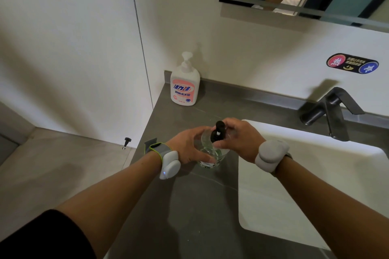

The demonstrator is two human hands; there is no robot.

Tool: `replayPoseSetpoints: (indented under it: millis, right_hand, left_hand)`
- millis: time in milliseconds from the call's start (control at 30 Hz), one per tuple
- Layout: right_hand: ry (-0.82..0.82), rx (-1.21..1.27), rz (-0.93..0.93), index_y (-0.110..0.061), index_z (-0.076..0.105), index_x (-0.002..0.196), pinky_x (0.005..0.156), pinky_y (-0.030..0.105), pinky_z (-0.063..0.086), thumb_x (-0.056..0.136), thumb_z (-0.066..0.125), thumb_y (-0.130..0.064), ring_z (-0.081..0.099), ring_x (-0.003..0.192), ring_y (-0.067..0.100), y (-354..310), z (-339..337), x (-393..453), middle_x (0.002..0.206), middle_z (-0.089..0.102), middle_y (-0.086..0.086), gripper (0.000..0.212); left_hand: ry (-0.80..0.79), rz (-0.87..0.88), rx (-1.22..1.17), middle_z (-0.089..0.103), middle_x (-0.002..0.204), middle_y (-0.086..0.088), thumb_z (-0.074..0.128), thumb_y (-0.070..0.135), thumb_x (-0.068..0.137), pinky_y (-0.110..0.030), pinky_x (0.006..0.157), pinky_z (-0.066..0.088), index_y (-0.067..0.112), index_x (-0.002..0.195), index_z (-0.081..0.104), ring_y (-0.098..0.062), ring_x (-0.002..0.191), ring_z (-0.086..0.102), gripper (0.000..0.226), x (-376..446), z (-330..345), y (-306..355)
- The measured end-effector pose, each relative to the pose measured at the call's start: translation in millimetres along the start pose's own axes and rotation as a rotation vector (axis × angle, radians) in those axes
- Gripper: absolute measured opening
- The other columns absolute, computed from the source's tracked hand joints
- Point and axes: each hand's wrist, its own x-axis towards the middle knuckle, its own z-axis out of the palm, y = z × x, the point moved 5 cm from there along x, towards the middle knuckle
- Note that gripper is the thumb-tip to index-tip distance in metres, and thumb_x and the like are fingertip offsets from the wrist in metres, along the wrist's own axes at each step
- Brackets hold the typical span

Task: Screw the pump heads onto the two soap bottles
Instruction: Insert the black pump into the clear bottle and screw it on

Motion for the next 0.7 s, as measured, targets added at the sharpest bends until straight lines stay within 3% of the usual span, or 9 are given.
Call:
replayPoseSetpoints:
  millis: [100,267,367,467,567,700]
  right_hand:
    - [0.063,0.018,0.019,-0.019,0.052,0.09,0.074,0.024,0.05,0.071,0.077,-0.03,0.056,0.075,0.01,-4.4,3.9,-0.7,0.083,0.057,-0.006,0.033]
    - [-0.037,-0.018,-0.039,-0.012,0.062,0.103,0.084,0.03,0.051,0.078,0.071,-0.023,0.058,0.088,0.016,-3.5,-0.6,-2.0,0.099,0.062,0.003,0.029]
    - [0.082,-0.048,0.037,-0.017,0.054,0.091,0.069,0.018,0.045,0.073,0.075,-0.031,0.054,0.074,0.008,-0.2,3.8,-2.3,0.086,0.058,-0.003,0.03]
    - [0.111,-0.019,0.016,-0.02,0.052,0.091,0.067,0.013,0.04,0.074,0.075,-0.031,0.051,0.073,0.003,-0.3,6.2,-3.8,0.085,0.055,-0.006,0.031]
    - [0.027,-0.001,-0.059,-0.015,0.061,0.103,0.071,0.011,0.038,0.078,0.071,-0.023,0.052,0.08,0.004,-3.0,3.6,-4.9,0.095,0.057,-0.004,0.029]
    - [0.119,-0.063,-0.023,-0.018,0.053,0.091,0.064,0.007,0.034,0.076,0.073,-0.028,0.049,0.072,0.005,-1.5,6.7,-5.7,0.087,0.052,-0.005,0.026]
  left_hand:
    - [-0.012,0.004,-0.002,0.062,0.106,0.022,0.084,0.036,0.062,-0.01,0.074,0.04,0.055,0.11,0.048,0.011,0.094,0.055,0.063,-0.4,-0.6,1.6]
    - [-0.017,0.0,0.018,0.061,0.105,0.024,0.084,0.036,0.062,-0.01,0.074,0.037,0.05,0.116,0.047,0.009,0.093,0.054,0.067,2.5,-0.8,2.1]
    - [-0.014,-0.017,0.025,0.061,0.099,0.03,0.084,0.036,0.062,-0.005,0.071,0.038,0.061,0.106,0.047,0.013,0.09,0.055,0.063,1.3,-1.6,2.2]
    - [-0.022,0.001,0.044,0.056,0.09,0.046,0.084,0.036,0.062,0.003,0.063,0.036,0.074,0.096,0.042,0.027,0.086,0.048,0.066,-1.2,-2.7,7.3]
    - [-0.016,0.006,0.056,0.057,0.094,0.043,0.084,0.042,0.059,0.0,0.066,0.036,0.072,0.101,0.043,0.027,0.089,0.047,0.066,-0.8,-3.0,9.4]
    - [-0.022,0.005,0.05,0.055,0.097,0.046,0.083,0.043,0.059,-0.008,0.073,0.036,0.072,0.1,0.043,0.025,0.093,0.048,0.064,-0.3,-2.2,8.3]
